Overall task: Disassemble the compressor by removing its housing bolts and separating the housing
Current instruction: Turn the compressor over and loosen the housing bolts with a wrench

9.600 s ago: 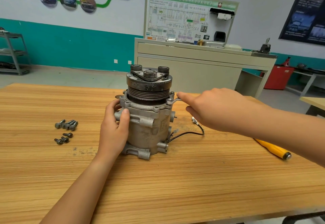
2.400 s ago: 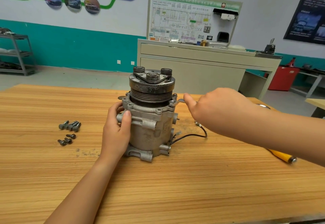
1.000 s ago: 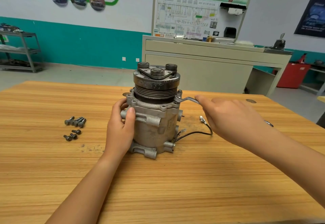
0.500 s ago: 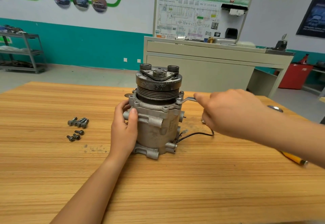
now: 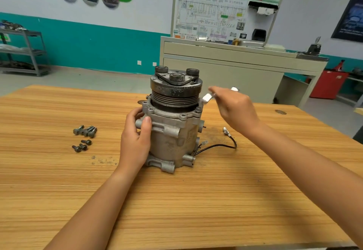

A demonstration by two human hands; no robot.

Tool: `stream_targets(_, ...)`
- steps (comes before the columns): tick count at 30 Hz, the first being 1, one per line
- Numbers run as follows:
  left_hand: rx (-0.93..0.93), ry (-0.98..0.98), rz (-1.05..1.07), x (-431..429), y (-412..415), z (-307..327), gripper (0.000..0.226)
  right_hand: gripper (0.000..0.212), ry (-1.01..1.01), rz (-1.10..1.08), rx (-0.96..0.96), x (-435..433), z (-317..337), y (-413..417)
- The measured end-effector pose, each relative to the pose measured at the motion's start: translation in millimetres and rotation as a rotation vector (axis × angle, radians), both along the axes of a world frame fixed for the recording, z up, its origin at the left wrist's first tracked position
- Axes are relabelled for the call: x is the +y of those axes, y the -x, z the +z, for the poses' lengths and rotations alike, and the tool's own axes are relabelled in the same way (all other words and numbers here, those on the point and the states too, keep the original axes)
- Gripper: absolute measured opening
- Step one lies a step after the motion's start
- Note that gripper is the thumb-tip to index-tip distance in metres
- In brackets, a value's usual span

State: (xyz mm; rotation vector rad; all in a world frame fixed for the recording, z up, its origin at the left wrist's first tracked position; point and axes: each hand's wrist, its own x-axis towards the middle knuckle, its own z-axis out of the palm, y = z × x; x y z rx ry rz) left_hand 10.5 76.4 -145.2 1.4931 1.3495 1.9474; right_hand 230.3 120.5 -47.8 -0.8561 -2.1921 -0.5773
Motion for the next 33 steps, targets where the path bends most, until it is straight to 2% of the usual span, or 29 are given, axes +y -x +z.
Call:
stream_targets(2,0.0,-0.002,0.001,-0.3,-0.2,0.2,0.039,0.036,0.034,-0.05,0.104,-16.0,2.6,-9.9)
stream_targets(3,0.0,-0.004,0.004,-0.4,-0.5,0.5,0.039,0.039,0.03,-0.068,0.094,-26.0,5.2,-14.7)
stream_targets(8,-0.001,-0.01,0.04,-2.0,-3.7,2.2,0.038,0.033,0.014,-0.176,-0.204,-72.1,13.3,-23.3)
stream_targets(10,0.016,-0.018,0.08,-3.1,-4.0,1.5,0.036,0.045,0.092,-0.295,-0.287,-77.9,14.5,-22.3)
stream_targets(15,0.059,-0.043,0.141,-4.2,-4.4,1.7,0.034,0.057,0.063,-0.478,-0.404,-72.7,15.6,-14.0)
stream_targets(23,0.081,-0.046,0.146,-3.1,-4.3,1.6,0.033,0.048,0.219,-0.54,-0.572,-84.3,30.6,2.8)
stream_targets(30,0.074,-0.034,0.122,-4.2,-4.3,2.8,0.034,0.027,0.184,-0.595,-0.803,-101.4,42.7,26.2)
stream_targets(33,0.059,-0.028,0.1,-4.2,-4.7,3.4,0.035,0.027,0.181,-0.605,-0.799,-94.1,42.1,24.3)
